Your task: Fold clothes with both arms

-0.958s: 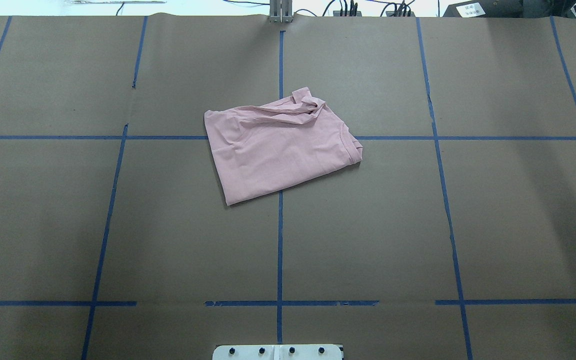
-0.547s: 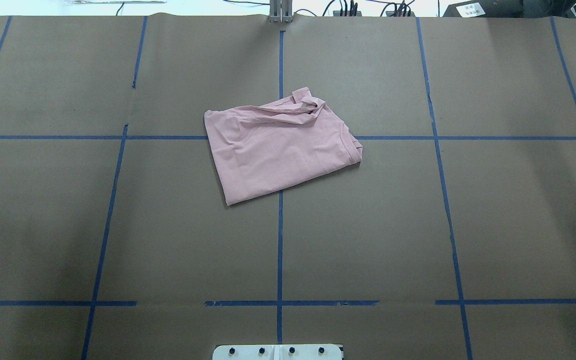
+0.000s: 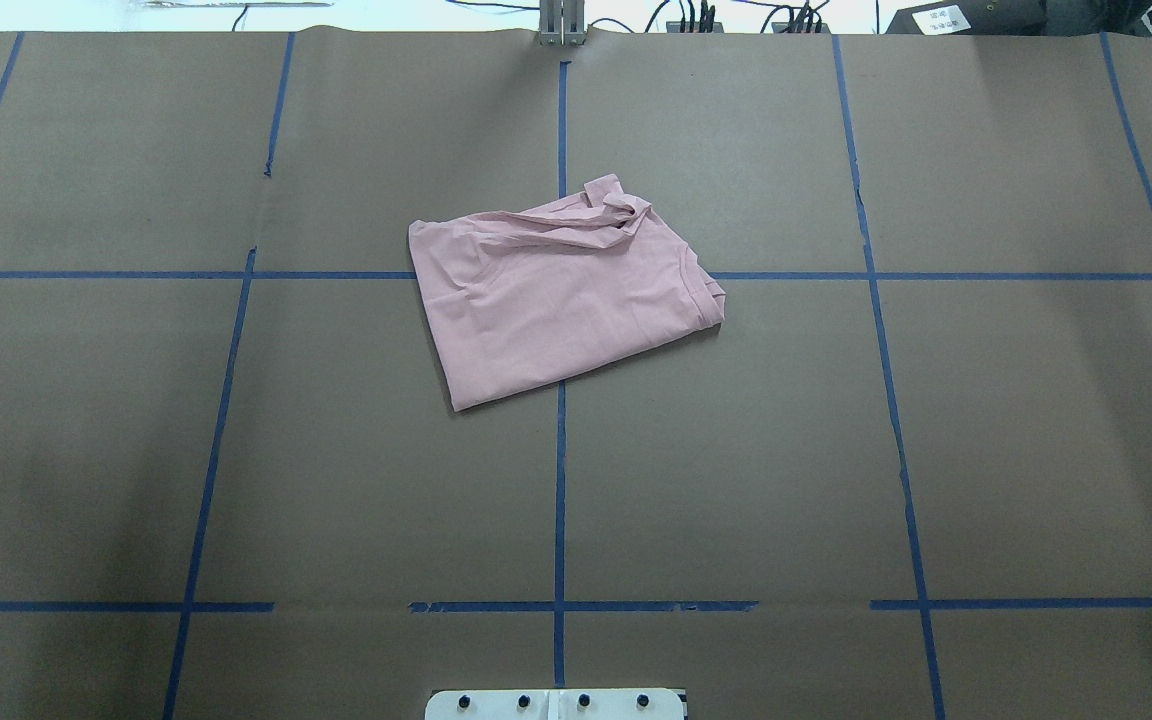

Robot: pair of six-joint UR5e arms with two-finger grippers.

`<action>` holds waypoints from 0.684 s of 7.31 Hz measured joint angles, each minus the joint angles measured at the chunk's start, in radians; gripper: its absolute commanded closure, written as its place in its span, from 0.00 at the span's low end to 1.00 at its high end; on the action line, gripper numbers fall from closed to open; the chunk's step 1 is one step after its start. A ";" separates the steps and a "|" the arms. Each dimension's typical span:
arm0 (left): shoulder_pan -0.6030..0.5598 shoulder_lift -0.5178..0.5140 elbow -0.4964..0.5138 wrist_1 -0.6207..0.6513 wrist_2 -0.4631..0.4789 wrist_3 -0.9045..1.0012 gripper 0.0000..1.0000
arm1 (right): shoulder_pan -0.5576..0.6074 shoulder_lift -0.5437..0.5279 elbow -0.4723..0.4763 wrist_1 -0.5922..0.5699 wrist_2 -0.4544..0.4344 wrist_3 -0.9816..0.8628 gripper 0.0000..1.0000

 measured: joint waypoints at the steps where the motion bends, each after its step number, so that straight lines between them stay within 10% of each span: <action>1: -0.001 0.000 0.000 0.000 0.000 0.000 0.00 | 0.000 -0.002 -0.003 0.002 -0.002 -0.001 0.00; 5: -0.002 0.002 0.016 0.000 0.001 -0.003 0.00 | 0.000 -0.001 -0.012 0.003 -0.003 0.000 0.00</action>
